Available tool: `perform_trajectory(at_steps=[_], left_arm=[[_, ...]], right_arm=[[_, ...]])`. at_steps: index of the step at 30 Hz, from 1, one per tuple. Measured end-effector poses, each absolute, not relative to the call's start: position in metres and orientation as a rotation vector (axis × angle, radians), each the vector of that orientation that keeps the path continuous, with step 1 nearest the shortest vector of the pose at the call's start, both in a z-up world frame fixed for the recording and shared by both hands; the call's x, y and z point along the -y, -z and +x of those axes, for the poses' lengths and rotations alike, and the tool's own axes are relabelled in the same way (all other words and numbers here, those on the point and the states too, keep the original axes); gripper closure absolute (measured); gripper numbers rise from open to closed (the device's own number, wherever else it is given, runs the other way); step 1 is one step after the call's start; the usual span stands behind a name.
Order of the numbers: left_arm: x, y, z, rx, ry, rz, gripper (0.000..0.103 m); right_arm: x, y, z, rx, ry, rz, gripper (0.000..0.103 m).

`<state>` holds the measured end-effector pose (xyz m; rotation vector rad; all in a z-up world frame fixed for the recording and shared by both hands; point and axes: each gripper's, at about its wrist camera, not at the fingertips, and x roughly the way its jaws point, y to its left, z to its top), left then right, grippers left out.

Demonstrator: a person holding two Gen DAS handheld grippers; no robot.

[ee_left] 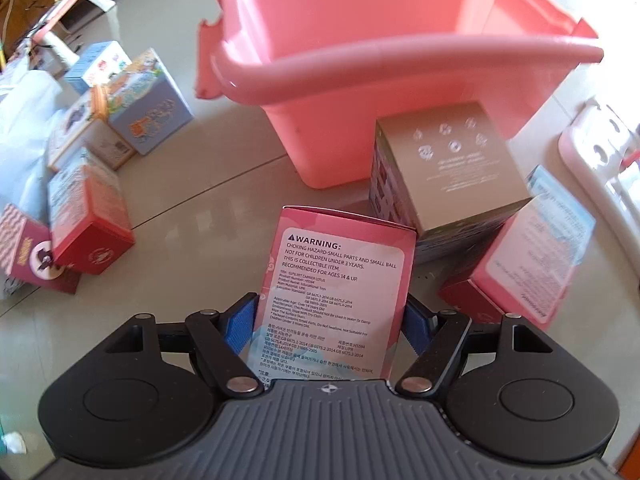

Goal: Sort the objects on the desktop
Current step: 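Close the left gripper on the WARNING box and lift it over the bin, then lower the WARNING box into the pink bin and open the left gripper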

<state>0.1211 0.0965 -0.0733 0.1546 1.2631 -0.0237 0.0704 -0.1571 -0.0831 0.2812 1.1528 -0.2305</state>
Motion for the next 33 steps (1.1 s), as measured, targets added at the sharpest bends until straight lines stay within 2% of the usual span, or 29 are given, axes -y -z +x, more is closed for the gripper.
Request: perform_trajectory(at_steps=[9, 13, 17, 23, 33], left_arm=[[-0.093, -0.027, 0.113, -1.130, -0.037, 0.037, 0.028], [-0.093, -0.070, 0.135, -1.049, -0.045, -0.066, 0.028], [-0.084, -0.090, 0.174, -1.018, -0.041, -0.071, 0.028], [-0.070, -0.081, 0.240, -1.025, -0.059, -0.056, 0.028], [-0.059, 0.004, 0.301, -1.136, -0.103, -0.021, 0.028]], right_arm=[[0.162, 0.055, 0.061, -1.123, 0.211, 0.322, 0.002], [0.168, 0.044, 0.058, -1.101, 0.201, 0.338, 0.002], [0.175, 0.043, 0.057, -1.095, 0.200, 0.339, 0.002], [0.192, 0.056, 0.057, -1.115, 0.245, 0.361, 0.002], [0.198, 0.081, 0.071, -1.137, 0.261, 0.366, 0.003]])
